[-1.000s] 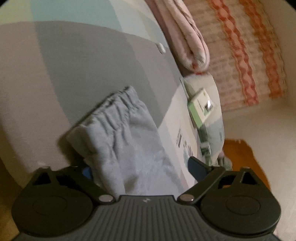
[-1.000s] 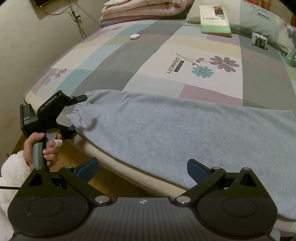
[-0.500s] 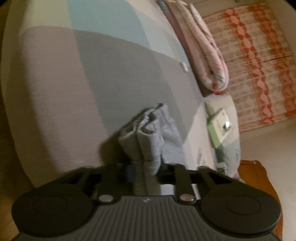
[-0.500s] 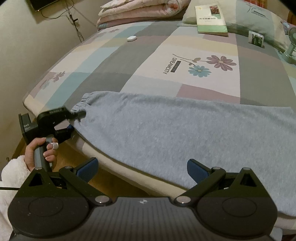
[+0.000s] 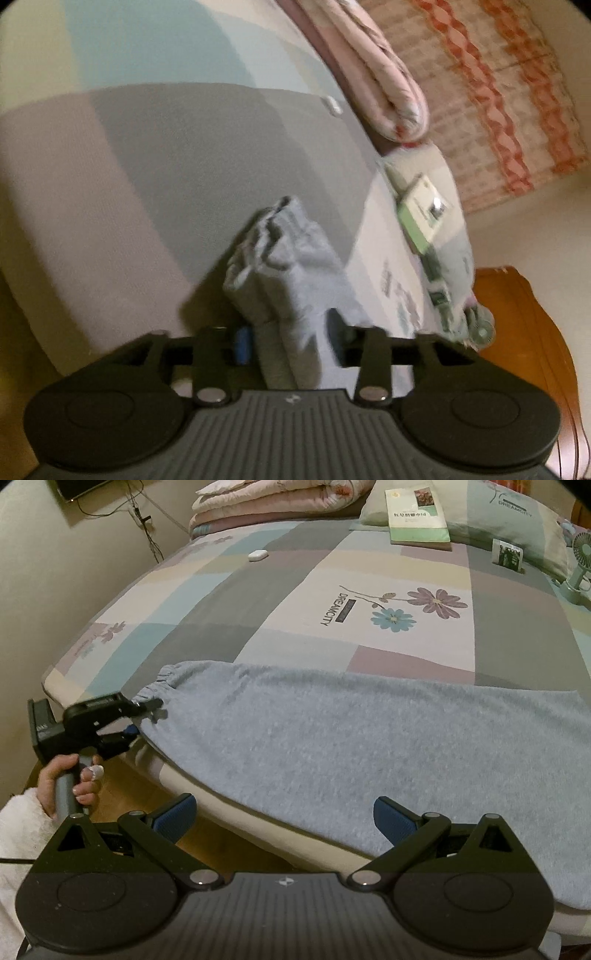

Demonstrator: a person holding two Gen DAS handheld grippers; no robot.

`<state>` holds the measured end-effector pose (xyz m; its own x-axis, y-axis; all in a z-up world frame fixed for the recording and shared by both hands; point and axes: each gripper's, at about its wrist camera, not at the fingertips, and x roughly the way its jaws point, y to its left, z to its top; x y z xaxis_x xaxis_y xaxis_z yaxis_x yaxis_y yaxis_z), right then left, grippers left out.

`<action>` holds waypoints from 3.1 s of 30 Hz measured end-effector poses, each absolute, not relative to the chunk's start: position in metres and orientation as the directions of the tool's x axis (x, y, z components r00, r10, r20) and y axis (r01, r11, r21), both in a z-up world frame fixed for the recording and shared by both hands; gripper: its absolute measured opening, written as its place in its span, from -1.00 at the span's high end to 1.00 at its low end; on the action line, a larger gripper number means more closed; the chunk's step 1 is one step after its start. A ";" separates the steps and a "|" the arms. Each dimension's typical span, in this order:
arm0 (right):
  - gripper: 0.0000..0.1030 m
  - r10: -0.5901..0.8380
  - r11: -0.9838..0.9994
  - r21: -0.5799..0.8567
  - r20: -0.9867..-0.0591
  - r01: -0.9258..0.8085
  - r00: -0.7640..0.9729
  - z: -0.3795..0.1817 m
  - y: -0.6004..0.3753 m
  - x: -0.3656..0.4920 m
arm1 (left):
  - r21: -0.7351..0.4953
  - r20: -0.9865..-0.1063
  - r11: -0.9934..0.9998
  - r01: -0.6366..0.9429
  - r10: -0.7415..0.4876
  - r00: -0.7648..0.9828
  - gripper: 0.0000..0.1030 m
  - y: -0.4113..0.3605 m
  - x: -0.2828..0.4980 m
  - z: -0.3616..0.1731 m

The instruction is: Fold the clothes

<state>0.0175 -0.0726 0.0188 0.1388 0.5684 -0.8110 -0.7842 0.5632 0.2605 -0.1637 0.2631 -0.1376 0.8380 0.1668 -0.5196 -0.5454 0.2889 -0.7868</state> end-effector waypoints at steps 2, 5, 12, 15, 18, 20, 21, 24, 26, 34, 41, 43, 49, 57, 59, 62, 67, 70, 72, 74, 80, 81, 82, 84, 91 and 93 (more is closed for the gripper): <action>-1.00 0.563 0.565 0.257 -0.815 -0.784 0.139 0.018 -0.072 0.018 | -0.768 -0.559 0.286 -0.573 0.137 0.818 -0.22 0.271 -0.165 -0.133; -1.00 0.552 0.568 0.248 -0.822 -0.785 0.139 0.016 -0.071 0.018 | -0.698 -0.624 0.331 -0.635 0.154 0.766 -0.23 0.282 -0.175 -0.117; -1.00 0.512 0.567 0.224 -0.849 -0.792 0.127 0.009 -0.063 0.023 | -0.659 -0.669 0.489 -0.572 -0.031 0.743 -0.55 0.331 -0.139 -0.099; -1.00 0.508 0.564 0.220 -0.852 -0.796 0.125 0.011 -0.061 0.026 | -0.638 -0.732 0.530 -0.558 -0.192 0.654 -0.56 0.349 -0.109 -0.112; -1.00 0.495 0.579 0.224 -0.860 -0.784 0.120 0.008 -0.059 0.038 | -0.663 -0.721 0.563 -0.493 -0.301 0.625 -0.76 0.357 -0.094 -0.115; -1.00 0.484 0.592 0.229 -0.867 -0.772 0.114 0.004 -0.056 0.046 | -0.676 -0.713 0.574 -0.463 -0.348 0.609 -0.82 0.361 -0.085 -0.116; -1.00 0.480 0.599 0.235 -0.870 -0.766 0.109 0.000 -0.054 0.050 | -0.693 -0.696 0.571 -0.440 -0.372 0.615 -0.93 0.361 -0.084 -0.118; -1.00 0.476 0.612 0.263 -0.876 -0.746 0.082 -0.009 -0.046 0.060 | -0.752 -0.629 0.529 -0.394 -0.397 0.668 -0.94 0.369 -0.075 -0.124; -1.00 0.473 0.611 0.271 -0.879 -0.744 0.068 -0.013 -0.039 0.063 | -0.784 -0.591 0.496 -0.374 -0.411 0.694 -0.94 0.374 -0.070 -0.131; -1.00 0.493 0.594 0.283 -0.868 -0.753 0.063 -0.010 -0.032 0.062 | -0.836 -0.519 0.465 -0.291 -0.499 0.694 -0.93 0.358 -0.089 -0.139; -1.00 0.479 0.596 0.286 -0.876 -0.750 0.047 -0.018 -0.027 0.058 | -0.861 -0.478 0.446 -0.244 -0.544 0.690 -0.95 0.365 -0.077 -0.145; -1.00 0.489 0.593 0.289 -0.871 -0.751 0.051 -0.016 -0.027 0.057 | -0.853 -0.490 0.463 -0.242 -0.547 0.679 -0.96 0.366 -0.075 -0.143; -1.00 0.501 0.600 0.299 -0.864 -0.742 0.057 -0.015 -0.030 0.057 | -0.828 -0.524 0.511 -0.233 -0.555 0.646 -0.61 0.368 -0.069 -0.140; -1.00 0.498 0.612 0.308 -0.865 -0.729 0.052 -0.022 -0.032 0.057 | -0.769 -0.587 0.582 -0.264 -0.479 0.653 0.16 0.370 -0.080 -0.136; -1.00 0.498 0.612 0.303 -0.865 -0.730 0.059 -0.021 -0.032 0.056 | -0.750 -0.620 0.583 -0.312 -0.457 0.638 0.55 0.373 -0.082 -0.138; -1.00 0.497 0.618 0.299 -0.865 -0.727 0.066 -0.021 -0.034 0.056 | -0.706 -0.669 0.614 -0.352 -0.416 0.617 0.55 0.368 -0.082 -0.131; -1.00 0.514 0.597 0.312 -0.856 -0.739 0.053 -0.022 -0.029 0.060 | -0.600 -0.754 0.699 -0.389 -0.331 0.568 0.63 0.347 -0.077 -0.108; -1.00 0.556 0.542 0.364 -0.831 -0.757 -0.002 -0.024 -0.019 0.066 | -0.566 -0.775 0.721 -0.399 -0.299 0.557 0.63 0.339 -0.076 -0.097; -1.00 0.595 0.506 0.432 -0.802 -0.746 -0.061 -0.026 -0.008 0.075 | -0.554 -0.783 0.725 -0.409 -0.287 0.552 0.63 0.337 -0.074 -0.093; -1.00 0.629 0.486 0.508 -0.768 -0.711 -0.119 -0.030 0.006 0.085 | -0.546 -0.787 0.729 -0.411 -0.278 0.551 0.63 0.335 -0.074 -0.089; -1.00 0.666 0.475 0.684 -0.690 -0.553 -0.282 -0.059 0.051 0.103 | -0.560 -0.769 0.730 -0.392 -0.281 0.575 0.63 0.329 -0.070 -0.082; -1.00 0.665 0.481 0.697 -0.685 -0.532 -0.297 -0.065 0.057 0.103 | -0.563 -0.765 0.729 -0.389 -0.282 0.579 0.63 0.328 -0.069 -0.081; -1.00 0.664 0.485 0.708 -0.680 -0.514 -0.311 -0.070 0.062 0.103 | -0.566 -0.761 0.729 -0.385 -0.283 0.584 0.63 0.327 -0.068 -0.080; -1.00 0.658 0.489 0.713 -0.680 -0.503 -0.324 -0.077 0.069 0.099 | -0.572 -0.754 0.728 -0.378 -0.285 0.592 0.63 0.326 -0.066 -0.077; -1.00 0.647 0.523 0.683 -0.708 -0.510 -0.285 -0.091 0.095 0.097 | -0.599 -0.728 0.714 -0.362 -0.297 0.618 0.63 0.324 -0.067 -0.073; -1.00 0.659 0.530 0.676 -0.708 -0.512 -0.253 -0.092 0.101 0.101 | -0.602 -0.724 0.713 -0.360 -0.297 0.622 0.63 0.323 -0.068 -0.072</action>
